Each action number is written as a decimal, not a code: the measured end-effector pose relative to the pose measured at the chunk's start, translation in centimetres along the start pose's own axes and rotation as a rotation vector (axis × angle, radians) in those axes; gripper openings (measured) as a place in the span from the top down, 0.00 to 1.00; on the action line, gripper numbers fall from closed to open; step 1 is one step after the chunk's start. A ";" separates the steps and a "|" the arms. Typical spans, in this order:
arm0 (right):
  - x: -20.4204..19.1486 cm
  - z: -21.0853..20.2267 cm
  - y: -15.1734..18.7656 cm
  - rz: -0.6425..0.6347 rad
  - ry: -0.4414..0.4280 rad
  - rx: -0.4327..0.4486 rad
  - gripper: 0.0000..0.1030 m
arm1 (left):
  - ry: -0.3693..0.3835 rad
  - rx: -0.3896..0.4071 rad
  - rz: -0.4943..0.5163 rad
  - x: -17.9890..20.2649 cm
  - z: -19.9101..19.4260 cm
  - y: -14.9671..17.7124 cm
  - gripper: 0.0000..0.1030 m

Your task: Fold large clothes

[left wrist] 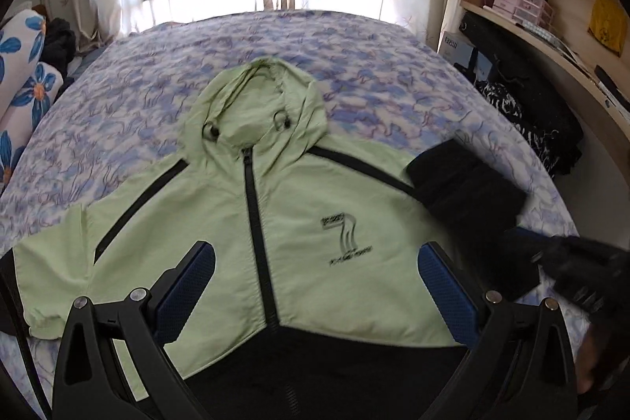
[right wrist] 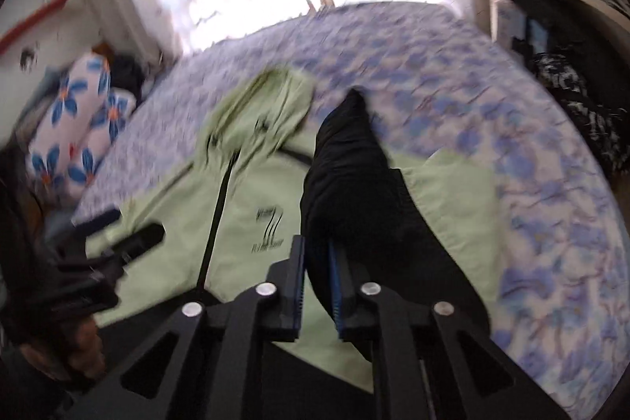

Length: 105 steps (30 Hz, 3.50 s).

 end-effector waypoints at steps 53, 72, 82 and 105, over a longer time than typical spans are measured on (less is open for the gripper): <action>12.1 1.5 7.3 0.203 0.132 -0.136 0.57 | -0.021 0.178 0.224 10.6 -2.5 -10.3 0.87; 6.8 8.8 4.8 0.052 0.229 -0.167 0.63 | -0.148 0.217 0.219 2.8 -6.1 -13.5 0.96; 7.1 8.1 4.9 0.030 0.214 -0.194 0.63 | -0.061 -0.192 0.084 -5.5 6.0 -1.2 0.75; 7.1 8.6 6.2 0.014 0.220 -0.197 0.63 | -0.092 -0.289 -0.155 -7.3 12.2 4.3 0.74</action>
Point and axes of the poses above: each gripper's, at about its wrist camera, not at the fingertips, and z roughly the way its jaws point, x to its right, y to its underside, the point moved 5 cm from there along z, roughly the way its jaws point, and after that the axes turned 7 degrees about y, right-handed, at the moved point
